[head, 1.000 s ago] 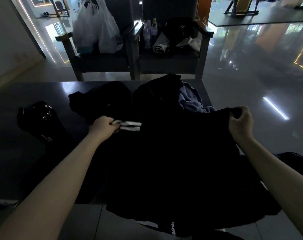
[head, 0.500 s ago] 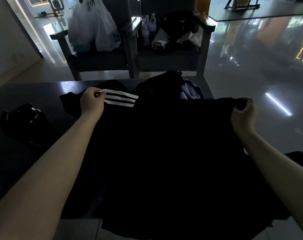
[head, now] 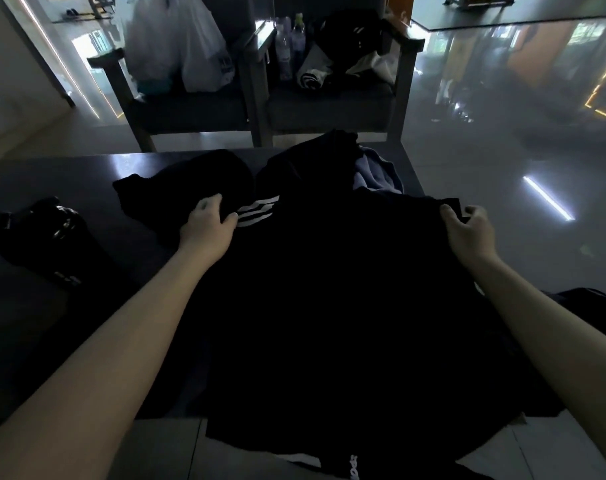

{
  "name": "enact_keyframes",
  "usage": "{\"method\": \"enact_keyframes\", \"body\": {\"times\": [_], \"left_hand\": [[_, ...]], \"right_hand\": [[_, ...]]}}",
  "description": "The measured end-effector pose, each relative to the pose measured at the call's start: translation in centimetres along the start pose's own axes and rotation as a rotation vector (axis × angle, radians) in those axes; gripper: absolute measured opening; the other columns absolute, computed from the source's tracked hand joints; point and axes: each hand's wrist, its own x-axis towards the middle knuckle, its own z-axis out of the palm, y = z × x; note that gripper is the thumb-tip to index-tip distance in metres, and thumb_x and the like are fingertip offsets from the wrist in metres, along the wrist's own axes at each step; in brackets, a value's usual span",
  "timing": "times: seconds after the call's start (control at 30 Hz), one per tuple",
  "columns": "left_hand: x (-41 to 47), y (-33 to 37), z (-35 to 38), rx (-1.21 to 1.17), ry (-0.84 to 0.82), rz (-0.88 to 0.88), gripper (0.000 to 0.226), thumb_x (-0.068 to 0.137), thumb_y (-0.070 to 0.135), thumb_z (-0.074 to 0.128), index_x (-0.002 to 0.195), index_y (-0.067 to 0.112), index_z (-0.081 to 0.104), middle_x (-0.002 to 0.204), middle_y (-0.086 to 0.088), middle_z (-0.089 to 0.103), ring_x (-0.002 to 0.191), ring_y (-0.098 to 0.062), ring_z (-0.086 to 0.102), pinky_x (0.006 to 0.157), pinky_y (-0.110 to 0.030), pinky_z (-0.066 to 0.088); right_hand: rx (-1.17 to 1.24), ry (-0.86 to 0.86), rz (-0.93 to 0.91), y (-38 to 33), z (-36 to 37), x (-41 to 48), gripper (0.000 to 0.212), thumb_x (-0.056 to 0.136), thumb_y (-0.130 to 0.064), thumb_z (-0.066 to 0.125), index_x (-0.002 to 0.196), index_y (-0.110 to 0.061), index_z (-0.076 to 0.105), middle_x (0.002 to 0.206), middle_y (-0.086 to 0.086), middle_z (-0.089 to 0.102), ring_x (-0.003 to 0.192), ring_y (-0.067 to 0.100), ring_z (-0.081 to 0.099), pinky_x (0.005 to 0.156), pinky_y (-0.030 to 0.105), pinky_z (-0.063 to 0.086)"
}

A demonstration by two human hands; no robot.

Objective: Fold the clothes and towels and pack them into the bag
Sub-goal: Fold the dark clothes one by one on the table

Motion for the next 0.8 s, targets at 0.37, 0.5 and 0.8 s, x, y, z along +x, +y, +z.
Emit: {"method": "enact_keyframes", "body": {"times": [0.37, 0.5, 0.8], "left_hand": [[-15.1, 0.4, 0.5, 0.113, -0.328, 0.120, 0.057, 0.099, 0.048, 0.036, 0.148, 0.022, 0.031, 0.157, 0.002, 0.022, 0.143, -0.019, 0.019, 0.115, -0.044, 0.017], [-17.8, 0.2, 1.3, 0.198, -0.400, 0.028, 0.068, 0.095, 0.053, 0.040, 0.151, 0.023, 0.016, 0.159, -0.002, 0.009, 0.144, -0.023, 0.012, 0.116, -0.051, 0.012], [-20.6, 0.0, 0.9, 0.338, -0.227, -0.057, 0.051, 0.095, 0.047, 0.044, 0.130, 0.010, 0.043, 0.131, -0.012, 0.046, 0.119, -0.029, 0.043, 0.094, -0.040, 0.042]], "right_hand": [[-0.143, -0.367, 0.099, 2.2, -5.5, -9.0, 0.060, 0.091, -0.034, 0.059, 0.135, 0.000, 0.037, 0.131, 0.021, 0.051, 0.114, 0.036, 0.053, 0.094, 0.041, 0.046], [-0.167, -0.401, 0.122, 3.7, -6.9, -11.1, 0.066, 0.092, -0.037, 0.057, 0.140, 0.000, 0.033, 0.133, 0.022, 0.048, 0.114, 0.036, 0.053, 0.084, 0.035, 0.045], [-0.191, -0.351, 0.217, 6.9, -9.5, -12.9, 0.043, 0.090, -0.042, 0.057, 0.105, -0.001, 0.057, 0.094, 0.013, 0.062, 0.079, 0.025, 0.060, 0.062, 0.031, 0.047]]}}
